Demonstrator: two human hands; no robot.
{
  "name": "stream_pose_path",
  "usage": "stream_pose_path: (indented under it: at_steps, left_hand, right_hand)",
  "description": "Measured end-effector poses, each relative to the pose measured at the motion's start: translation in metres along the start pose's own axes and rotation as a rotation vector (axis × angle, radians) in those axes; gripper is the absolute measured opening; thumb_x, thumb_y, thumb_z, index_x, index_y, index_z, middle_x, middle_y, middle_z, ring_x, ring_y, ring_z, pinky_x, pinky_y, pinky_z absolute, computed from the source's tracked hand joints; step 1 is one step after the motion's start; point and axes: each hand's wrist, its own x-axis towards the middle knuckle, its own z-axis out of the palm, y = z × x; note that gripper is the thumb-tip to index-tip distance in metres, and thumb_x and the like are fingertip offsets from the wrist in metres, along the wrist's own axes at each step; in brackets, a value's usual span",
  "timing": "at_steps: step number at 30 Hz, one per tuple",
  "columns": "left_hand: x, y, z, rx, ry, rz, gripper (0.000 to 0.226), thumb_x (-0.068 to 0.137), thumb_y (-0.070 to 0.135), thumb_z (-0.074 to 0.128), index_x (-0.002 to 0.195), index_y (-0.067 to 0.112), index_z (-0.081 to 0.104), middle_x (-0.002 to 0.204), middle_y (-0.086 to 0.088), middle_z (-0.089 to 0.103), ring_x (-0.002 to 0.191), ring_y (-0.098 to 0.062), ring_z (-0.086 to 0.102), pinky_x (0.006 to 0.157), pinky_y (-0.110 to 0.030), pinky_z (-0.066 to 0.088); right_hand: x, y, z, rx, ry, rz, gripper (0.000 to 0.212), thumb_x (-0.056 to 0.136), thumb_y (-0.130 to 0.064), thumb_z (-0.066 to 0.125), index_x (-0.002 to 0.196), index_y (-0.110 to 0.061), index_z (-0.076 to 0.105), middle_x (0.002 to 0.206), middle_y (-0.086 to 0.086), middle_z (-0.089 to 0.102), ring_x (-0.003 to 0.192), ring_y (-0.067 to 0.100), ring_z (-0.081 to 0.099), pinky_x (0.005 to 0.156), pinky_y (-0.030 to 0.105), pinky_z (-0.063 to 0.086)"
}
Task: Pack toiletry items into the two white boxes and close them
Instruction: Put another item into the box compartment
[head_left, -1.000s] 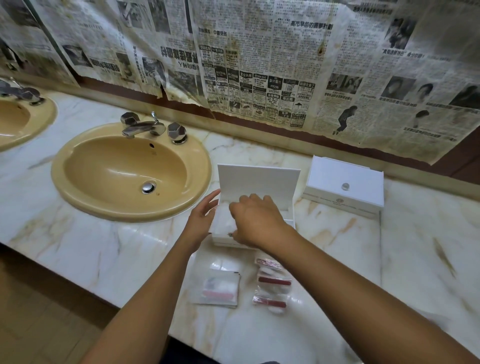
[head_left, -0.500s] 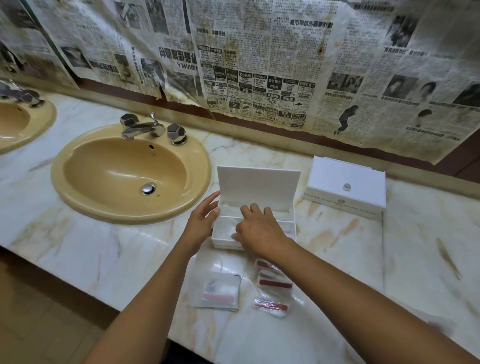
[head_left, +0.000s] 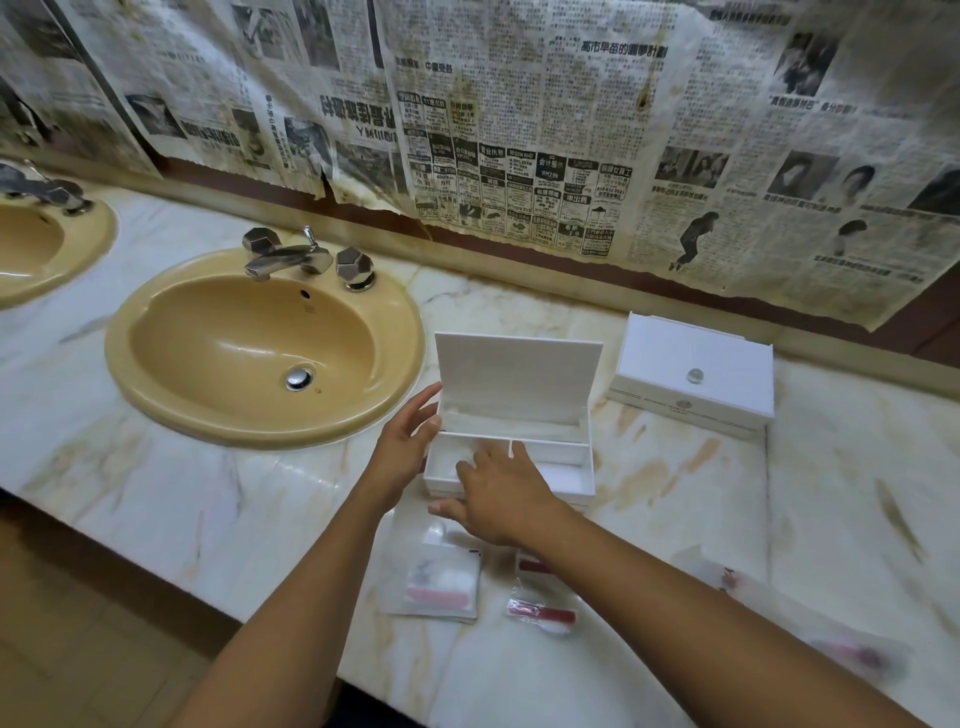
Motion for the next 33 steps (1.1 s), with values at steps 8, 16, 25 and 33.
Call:
stream_pose_path:
  at_steps: [8, 16, 25, 33]
  left_hand:
    - [-0.002, 0.003, 0.002, 0.028, 0.008, 0.015, 0.040, 0.104, 0.019, 0.047, 0.142, 0.031, 0.048, 0.115, 0.028, 0.056, 0.093, 0.027, 0.054, 0.084, -0.025, 0.040]
    - [0.003, -0.003, -0.001, 0.044, 0.016, 0.006, 0.038, 0.103, 0.024, 0.049, 0.137, 0.042, 0.051, 0.126, 0.014, 0.060, 0.112, 0.006, 0.055, 0.078, -0.025, 0.047]
    - [0.004, -0.005, -0.002, 0.010, 0.024, -0.027, 0.036, 0.102, 0.028, 0.050, 0.132, 0.048, 0.053, 0.126, 0.015, 0.057, 0.109, 0.009, 0.054, 0.080, -0.029, 0.048]
    - [0.006, -0.007, -0.002, 0.006, 0.026, -0.032, 0.037, 0.102, 0.027, 0.052, 0.130, 0.050, 0.054, 0.128, 0.013, 0.059, 0.122, -0.003, 0.053, 0.087, -0.034, 0.050]
  right_hand:
    - [-0.004, -0.010, 0.003, 0.077, 0.121, -0.069, 0.067, 0.092, -0.067, 0.027, 0.130, -0.016, 0.048, 0.129, 0.010, 0.052, 0.124, 0.028, 0.042, 0.111, 0.054, 0.012]
    - [-0.011, -0.017, 0.011, 0.152, 0.443, -0.143, 0.036, 0.087, -0.037, 0.057, 0.114, -0.015, 0.060, 0.106, 0.008, 0.061, 0.101, 0.029, 0.055, 0.094, 0.046, 0.040]
    - [-0.033, -0.041, 0.032, 0.187, 0.169, -0.245, 0.044, 0.086, -0.038, 0.059, 0.119, -0.011, 0.052, 0.113, 0.014, 0.052, 0.106, 0.032, 0.047, 0.084, 0.041, 0.038]
    - [-0.037, -0.043, 0.047, 0.102, 0.079, -0.255, 0.056, 0.076, -0.029, 0.071, 0.123, -0.013, 0.048, 0.117, 0.013, 0.049, 0.109, 0.032, 0.045, 0.086, 0.042, 0.036]
